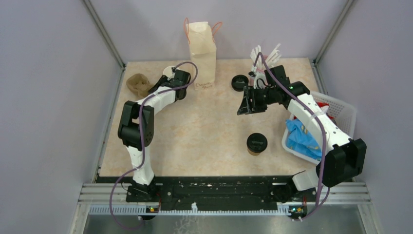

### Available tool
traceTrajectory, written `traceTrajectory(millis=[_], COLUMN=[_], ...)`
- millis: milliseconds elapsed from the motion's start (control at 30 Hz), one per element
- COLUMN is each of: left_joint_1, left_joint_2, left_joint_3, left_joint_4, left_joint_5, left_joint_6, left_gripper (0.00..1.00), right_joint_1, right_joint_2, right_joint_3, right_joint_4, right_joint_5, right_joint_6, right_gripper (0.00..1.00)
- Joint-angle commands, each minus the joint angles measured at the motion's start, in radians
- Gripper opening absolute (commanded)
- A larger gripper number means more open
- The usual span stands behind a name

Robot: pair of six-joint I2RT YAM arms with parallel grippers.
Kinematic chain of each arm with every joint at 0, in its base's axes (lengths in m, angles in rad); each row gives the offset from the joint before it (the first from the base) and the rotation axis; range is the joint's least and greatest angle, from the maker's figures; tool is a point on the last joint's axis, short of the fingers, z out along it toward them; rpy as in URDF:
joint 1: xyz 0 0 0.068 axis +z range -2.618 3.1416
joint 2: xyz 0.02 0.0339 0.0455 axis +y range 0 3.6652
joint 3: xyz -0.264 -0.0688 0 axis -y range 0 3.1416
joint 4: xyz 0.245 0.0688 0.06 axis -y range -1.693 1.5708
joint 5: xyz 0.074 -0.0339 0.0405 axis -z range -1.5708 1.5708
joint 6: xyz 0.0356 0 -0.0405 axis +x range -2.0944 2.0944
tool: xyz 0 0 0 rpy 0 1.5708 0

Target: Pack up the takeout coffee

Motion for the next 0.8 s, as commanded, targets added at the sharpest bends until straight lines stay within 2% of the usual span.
traceTrajectory(millis=[0, 133, 200, 267, 333, 433, 533, 633, 767], left_joint_1=[0.017, 0.036, 0.042, 0.061, 0.102, 0.191, 0.272, 0.353, 0.424], left_joint_2=[-0.062, -0.062, -0.063, -0.056, -0.034, -0.037, -0.081, -0.089, -0.054], left_joint_3=[0.043, 0.047, 0.059, 0.108, 0.212, 0.305, 0.298, 0.301, 0.315], left_joint_4=[0.031, 0.023, -0.006, -0.108, -0.285, -0.429, -0.404, -0.389, -0.384], left_joint_5=[-0.043, -0.041, 0.005, 0.122, 0.261, 0.530, 0.822, 1.004, 1.184], left_joint_6=[-0.048, -0.060, -0.079, -0.144, -0.305, -0.456, -0.514, -0.587, -0.662], left_gripper=[0.46, 0.48, 0.51, 0.56, 0.63, 0.69, 0.72, 0.71, 0.61], right_joint_1=[-0.002, -0.002, -0.001, -0.001, -0.001, -0.001, -0.001, -0.001, -0.002], right_joint_2=[-0.017, -0.017, -0.017, -0.017, -0.016, -0.019, -0.017, -0.015, -0.017], right_joint_3=[0.037, 0.036, 0.036, 0.034, 0.036, 0.034, 0.030, 0.030, 0.028], right_joint_4=[0.011, 0.013, 0.012, 0.011, 0.010, 0.010, 0.014, 0.015, 0.014], right_joint_5=[-0.005, -0.005, -0.005, -0.005, -0.005, -0.004, -0.006, -0.009, -0.011], right_joint_6=[-0.016, -0.016, -0.016, -0.016, -0.015, -0.013, -0.013, -0.013, -0.013], right_gripper=[0.48, 0.48, 0.48, 0.48, 0.48, 0.48, 0.48, 0.48, 0.48])
